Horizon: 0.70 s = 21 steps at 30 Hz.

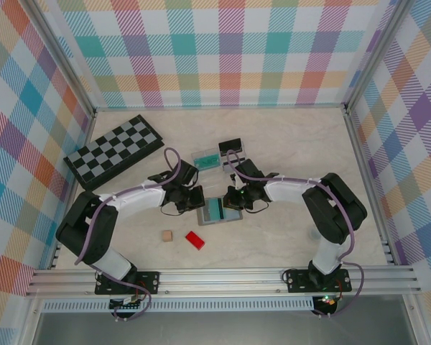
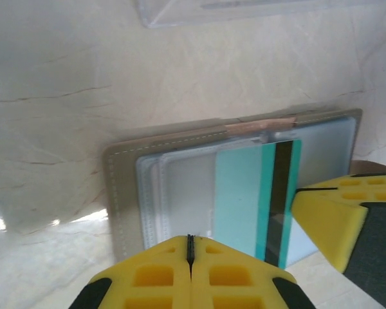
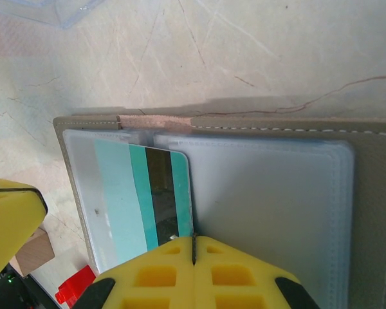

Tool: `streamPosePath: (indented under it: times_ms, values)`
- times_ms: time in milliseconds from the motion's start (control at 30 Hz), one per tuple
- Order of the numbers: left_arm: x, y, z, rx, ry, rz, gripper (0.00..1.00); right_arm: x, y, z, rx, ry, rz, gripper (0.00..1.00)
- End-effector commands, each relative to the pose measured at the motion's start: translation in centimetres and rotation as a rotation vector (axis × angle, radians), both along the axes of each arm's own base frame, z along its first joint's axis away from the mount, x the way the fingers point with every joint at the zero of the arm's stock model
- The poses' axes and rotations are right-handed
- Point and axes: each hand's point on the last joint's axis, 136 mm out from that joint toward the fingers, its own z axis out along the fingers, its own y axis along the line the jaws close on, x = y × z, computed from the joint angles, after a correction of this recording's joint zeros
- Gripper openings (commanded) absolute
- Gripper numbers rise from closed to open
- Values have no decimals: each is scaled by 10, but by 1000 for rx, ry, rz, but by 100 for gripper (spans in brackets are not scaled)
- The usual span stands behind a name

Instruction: Take the credit cards out of the card holder

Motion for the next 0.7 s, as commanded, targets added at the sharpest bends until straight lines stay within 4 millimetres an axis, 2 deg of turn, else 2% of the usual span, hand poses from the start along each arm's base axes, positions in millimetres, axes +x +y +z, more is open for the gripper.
streamPosePath:
  times_ms: [0,167,367,500,667]
  values:
    - [5,-20,0,-72,6,-33,2,0,2,-2,-3,15,18,5]
    - [4,-22,-10,-52,28,-40,0,-1,3,-2,-1,22,20,7]
    - [-12,4,-39,86,113,-15,0,-2,5,-2,11,33,23,21]
    - [-21,15,-50,129,143,-3,0,-3,7,-6,12,54,26,24]
    - [-26,21,-55,153,156,2,0,-4,14,-9,41,78,41,25]
